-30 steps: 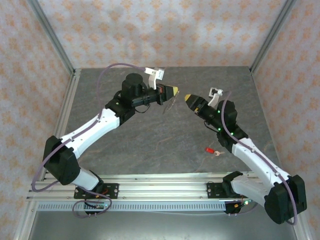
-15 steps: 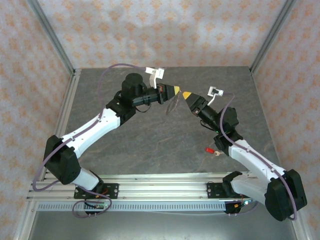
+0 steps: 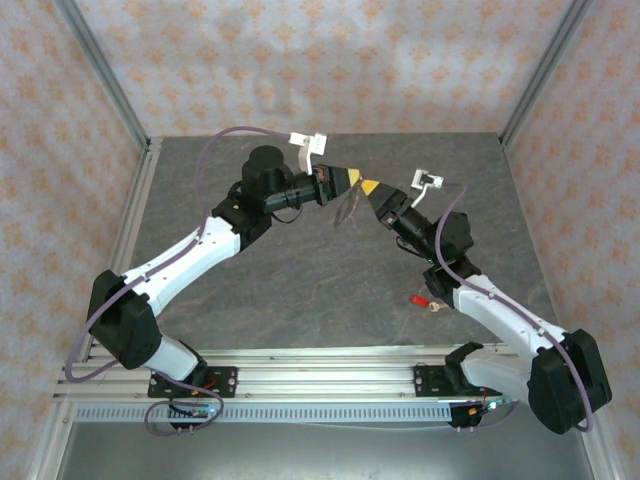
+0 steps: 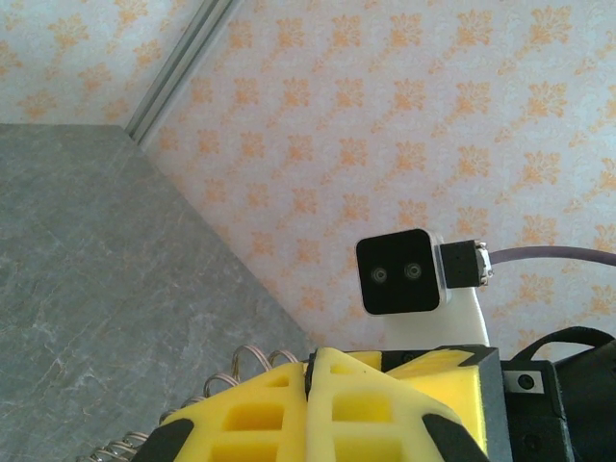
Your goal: Put the keys on the keyring
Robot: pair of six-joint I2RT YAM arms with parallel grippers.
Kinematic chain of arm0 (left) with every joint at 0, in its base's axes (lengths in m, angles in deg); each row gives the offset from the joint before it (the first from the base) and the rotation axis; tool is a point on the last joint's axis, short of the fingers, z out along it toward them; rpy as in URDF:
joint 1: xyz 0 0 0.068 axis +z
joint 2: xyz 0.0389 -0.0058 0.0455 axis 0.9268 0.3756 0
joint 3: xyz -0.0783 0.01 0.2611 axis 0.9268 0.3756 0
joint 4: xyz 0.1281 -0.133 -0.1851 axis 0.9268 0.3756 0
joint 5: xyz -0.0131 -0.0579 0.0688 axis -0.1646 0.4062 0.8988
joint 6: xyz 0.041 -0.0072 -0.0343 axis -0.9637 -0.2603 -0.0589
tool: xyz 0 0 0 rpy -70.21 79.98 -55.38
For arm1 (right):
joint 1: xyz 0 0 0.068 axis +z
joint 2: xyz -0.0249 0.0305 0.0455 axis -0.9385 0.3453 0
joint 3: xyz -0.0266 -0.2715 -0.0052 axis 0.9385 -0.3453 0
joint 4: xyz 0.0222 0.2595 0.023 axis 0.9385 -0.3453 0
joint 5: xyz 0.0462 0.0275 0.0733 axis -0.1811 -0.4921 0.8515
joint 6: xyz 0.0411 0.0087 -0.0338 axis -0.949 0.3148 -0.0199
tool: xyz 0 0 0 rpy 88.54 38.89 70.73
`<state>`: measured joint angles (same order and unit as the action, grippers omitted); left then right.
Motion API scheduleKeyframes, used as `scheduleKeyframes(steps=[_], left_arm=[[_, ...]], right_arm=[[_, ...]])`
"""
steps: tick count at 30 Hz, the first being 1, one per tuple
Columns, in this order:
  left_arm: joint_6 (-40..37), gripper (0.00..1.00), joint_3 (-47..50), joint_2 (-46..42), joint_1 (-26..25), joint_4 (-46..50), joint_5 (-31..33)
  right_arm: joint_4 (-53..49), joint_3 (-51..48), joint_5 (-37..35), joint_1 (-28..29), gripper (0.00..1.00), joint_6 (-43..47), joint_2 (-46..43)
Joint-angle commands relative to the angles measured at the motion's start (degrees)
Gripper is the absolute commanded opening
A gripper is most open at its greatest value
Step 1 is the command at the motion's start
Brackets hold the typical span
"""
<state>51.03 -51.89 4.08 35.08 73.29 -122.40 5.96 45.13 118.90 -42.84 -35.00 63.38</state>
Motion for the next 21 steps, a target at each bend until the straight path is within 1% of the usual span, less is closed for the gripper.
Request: scheduleKeyframes(steps=[1,4,6,21], left_arm=[[0.6,0.0,0.5,-0.3,0.0,-3.8,-1.6],[0.6,0.0,0.5,-0.3,0.0,-3.8,-1.5],[0.6,0.0,0.5,-0.2,-0.1,-3.8,-1.5],[0.6,0.0,0.0,0.2,-0.6,-3.8,-1.6]], right_arm=[[3.5,2.2,-0.3,0.4,0.27,-0.3,-0.5],[3.7,2.6,-0.2,0.4,0.32,-0.4,-0.5],[3.7,2.7,-0.1,0.5,0.34,-0.5,-0.5],[4.3,3.2,0.2,0.9,0.34,-0.7,-0.1]])
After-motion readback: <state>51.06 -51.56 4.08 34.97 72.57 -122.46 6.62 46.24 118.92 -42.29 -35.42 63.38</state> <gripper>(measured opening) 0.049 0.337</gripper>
